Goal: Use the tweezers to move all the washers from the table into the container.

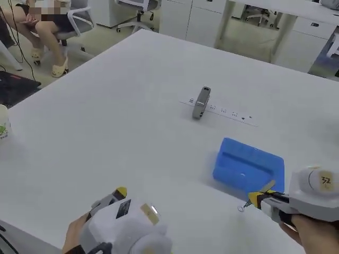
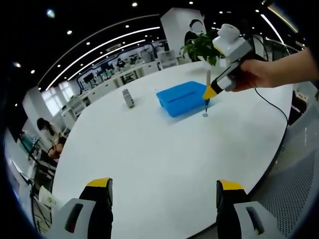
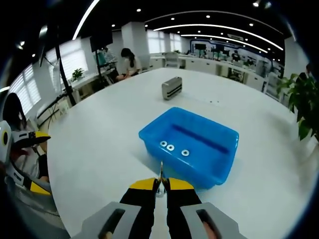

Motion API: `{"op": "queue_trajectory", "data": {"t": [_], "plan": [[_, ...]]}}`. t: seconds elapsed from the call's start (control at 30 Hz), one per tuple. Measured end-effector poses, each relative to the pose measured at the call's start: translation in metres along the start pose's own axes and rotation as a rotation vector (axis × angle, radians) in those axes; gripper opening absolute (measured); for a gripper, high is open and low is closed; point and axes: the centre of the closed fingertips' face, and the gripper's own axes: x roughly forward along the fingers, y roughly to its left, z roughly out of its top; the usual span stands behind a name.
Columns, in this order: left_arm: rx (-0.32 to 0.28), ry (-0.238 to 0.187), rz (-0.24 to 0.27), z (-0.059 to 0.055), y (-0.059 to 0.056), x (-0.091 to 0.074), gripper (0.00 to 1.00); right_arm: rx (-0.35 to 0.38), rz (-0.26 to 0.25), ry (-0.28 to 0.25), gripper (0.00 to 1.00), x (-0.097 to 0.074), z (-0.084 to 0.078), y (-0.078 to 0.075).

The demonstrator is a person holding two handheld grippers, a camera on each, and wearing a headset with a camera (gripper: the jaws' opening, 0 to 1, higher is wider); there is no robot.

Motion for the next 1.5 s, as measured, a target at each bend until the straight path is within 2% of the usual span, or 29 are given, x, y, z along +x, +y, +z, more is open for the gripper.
{"op": "queue_trajectory", "data": {"t": [0.47,0.53,0.87,0.97,1.13,1.5], "plan": [[0.002,0.003,0.007,0.0,0.0012,0.0006,0.88,-0.004,0.003,0.023,0.04,0.0043,-0.0033,-0.0009],[-0.009,-0.011,0.013,0.002,0.0032,-0.0006,0.87,-0.016,0.001,0.024,0.04,0.0051,-0.0049,-0.0012],[0.001,0.004,0.0,0.0,0.0001,0.0008,0.87,-0.059,0.0,0.013,0.03,0.0032,-0.0068,0.0019],[0.003,0.008,-0.002,-0.0008,-0.0003,0.001,0.87,-0.092,0.005,0.014,0.03,0.0034,-0.0072,0.003],[0.003,0.019,-0.005,-0.0025,-0.001,0.0016,0.88,-0.065,0.012,0.021,0.02,0.0034,-0.0069,0.0011],[0.002,0.013,-0.001,-0.0019,-0.0003,0.0014,0.87,-0.039,0.016,0.05,0.02,0.0054,-0.0068,-0.001]]}}
